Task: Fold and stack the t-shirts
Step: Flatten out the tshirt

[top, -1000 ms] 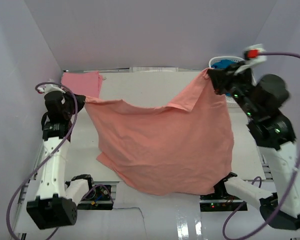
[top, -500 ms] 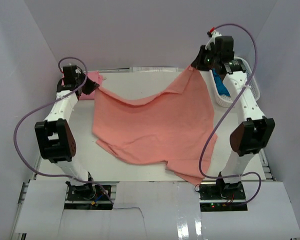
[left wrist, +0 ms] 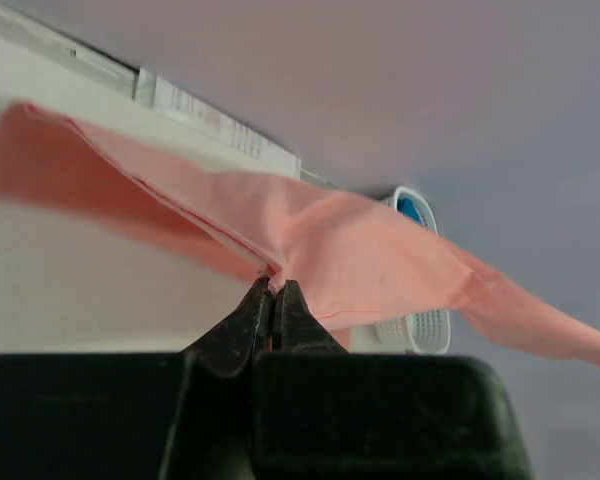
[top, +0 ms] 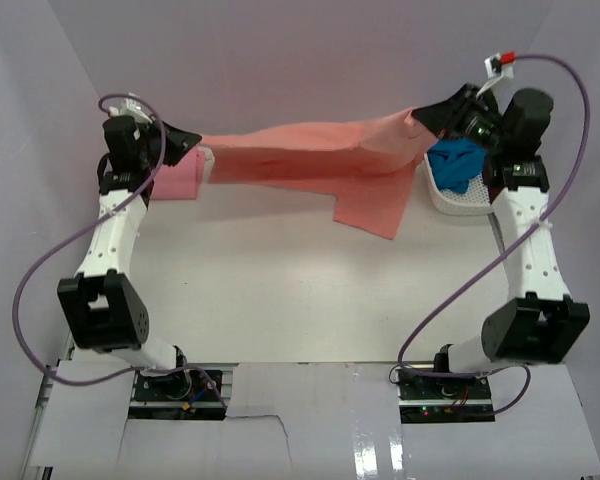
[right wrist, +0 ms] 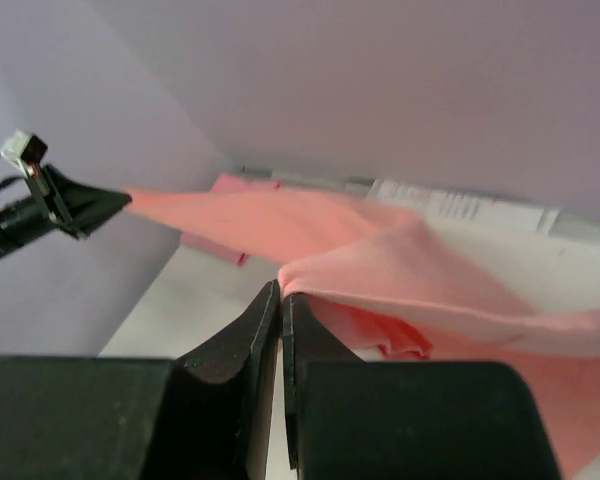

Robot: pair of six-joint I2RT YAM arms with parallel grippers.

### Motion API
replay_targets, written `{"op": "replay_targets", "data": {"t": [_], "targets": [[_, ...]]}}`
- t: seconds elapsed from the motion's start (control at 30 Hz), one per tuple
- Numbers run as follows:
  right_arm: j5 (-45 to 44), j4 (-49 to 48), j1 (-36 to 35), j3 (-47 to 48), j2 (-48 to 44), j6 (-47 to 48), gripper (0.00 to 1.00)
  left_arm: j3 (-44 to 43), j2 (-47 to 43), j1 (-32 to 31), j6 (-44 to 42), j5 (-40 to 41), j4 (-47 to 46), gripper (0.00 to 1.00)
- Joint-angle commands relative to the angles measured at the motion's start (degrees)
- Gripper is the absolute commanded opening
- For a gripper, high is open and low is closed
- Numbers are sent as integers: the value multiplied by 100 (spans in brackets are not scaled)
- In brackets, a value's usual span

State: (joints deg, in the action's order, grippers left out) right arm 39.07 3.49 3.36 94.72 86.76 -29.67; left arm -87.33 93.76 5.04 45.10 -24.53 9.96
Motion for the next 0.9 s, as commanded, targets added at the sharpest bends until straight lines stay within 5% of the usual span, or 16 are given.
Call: {"op": "replay_targets", "data": {"t": [0.0, 0.1, 0.23, 0.4, 0.57, 0.7, 0.87], "targets": [[558, -806, -177, -1891, -843, 152, 8, 1741, -1190, -3, 60, -306, -1187, 0], [365, -463, -230, -3456, -1775, 313, 8, 3079, -2368, -90, -176, -167, -1058, 0], [-161, 414, -721, -4277, -2531, 487, 8, 3722, -3169, -73, -441, 185, 233, 0], [-1067, 1671, -1188, -3787, -3709, 858, 8, 3671, -4224, -64, -344, 186, 551, 0], [-1322, 3042, -1197, -3583, -4035, 910, 8, 3591, -4313, -73, -344, 1, 1323, 0], [-1525, 3079, -1197, -3251, -4071, 910, 8, 3338, -4102, -73, -274, 45, 1281, 0], [-1394, 3062, -1197, -1636, -3939, 1015, 8, 2292, -4286, -73, -353, 396, 1307, 0]]}}
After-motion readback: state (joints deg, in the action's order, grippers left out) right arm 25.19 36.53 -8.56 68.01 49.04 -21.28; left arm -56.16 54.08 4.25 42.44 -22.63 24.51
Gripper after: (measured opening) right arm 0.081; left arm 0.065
